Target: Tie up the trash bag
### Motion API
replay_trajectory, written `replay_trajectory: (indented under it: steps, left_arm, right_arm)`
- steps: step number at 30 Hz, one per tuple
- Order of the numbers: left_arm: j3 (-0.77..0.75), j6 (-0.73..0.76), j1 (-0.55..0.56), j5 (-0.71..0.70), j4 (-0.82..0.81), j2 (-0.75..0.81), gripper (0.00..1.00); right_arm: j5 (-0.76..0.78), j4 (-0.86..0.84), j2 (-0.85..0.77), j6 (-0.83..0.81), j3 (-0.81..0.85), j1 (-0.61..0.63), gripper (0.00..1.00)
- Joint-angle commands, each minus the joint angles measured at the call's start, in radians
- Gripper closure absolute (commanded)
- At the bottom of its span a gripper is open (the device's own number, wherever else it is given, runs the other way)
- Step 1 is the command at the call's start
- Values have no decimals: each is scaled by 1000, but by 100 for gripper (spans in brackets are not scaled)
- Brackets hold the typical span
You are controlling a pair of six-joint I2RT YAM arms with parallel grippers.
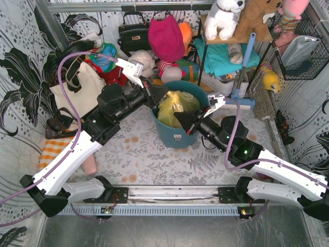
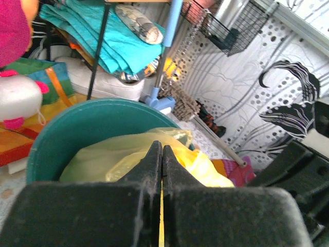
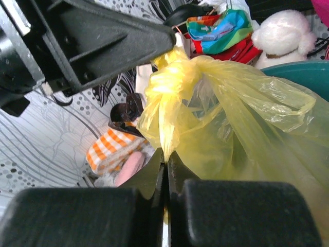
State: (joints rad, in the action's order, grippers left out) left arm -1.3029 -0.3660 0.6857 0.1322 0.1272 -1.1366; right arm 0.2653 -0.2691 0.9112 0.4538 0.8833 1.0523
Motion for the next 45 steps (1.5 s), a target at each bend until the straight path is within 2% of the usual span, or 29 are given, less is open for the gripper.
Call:
replay_trajectory:
  steps: [1, 12, 16, 22, 27, 30, 33, 34, 35, 37, 38, 40, 45]
  left_arm:
    - [-28, 49, 3, -127, -23, 2, 100]
    - [-144, 115, 2, -195, -2, -65, 100]
    - [-141, 107, 1, -301, 26, -98, 100]
    - [-148, 126, -2, -409, 88, -176, 100]
    - [-261, 105, -2, -565, 229, -259, 100]
    - [-277, 96, -2, -556, 224, -258, 100]
    - [-262, 83, -2, -487, 182, -232, 100]
    - [-256, 74, -2, -466, 172, -221, 95]
    - [-250, 66, -3, -450, 163, -213, 88]
    - [-250, 51, -2, -425, 163, -201, 72]
    - [-252, 44, -2, -414, 166, -197, 64]
    - [-249, 30, -2, -397, 169, -184, 54]
    - [-189, -5, -2, -403, 131, -107, 42]
  right_arm:
    - [-55, 91, -10, -52, 74, 0, 100]
    - [-113, 385, -29, -1, 173, 1, 100]
    - [-115, 473, -64, 11, 148, -1, 100]
    - [-122, 495, -125, 60, 53, 1, 100]
    - [-146, 493, -131, 57, 57, 0, 100]
    - [-171, 473, -124, 39, 70, 0, 100]
    - [-177, 436, -126, 23, 69, -1, 100]
    - [-173, 422, -129, 18, 66, 1, 100]
    - [-167, 411, -134, 12, 61, 0, 92]
    - [-150, 396, -143, -6, 58, -1, 65]
    - [-143, 391, -146, -20, 59, 0, 58]
    - [-131, 377, -155, -50, 57, 0, 50]
    - [-98, 324, -185, -114, 39, 0, 42]
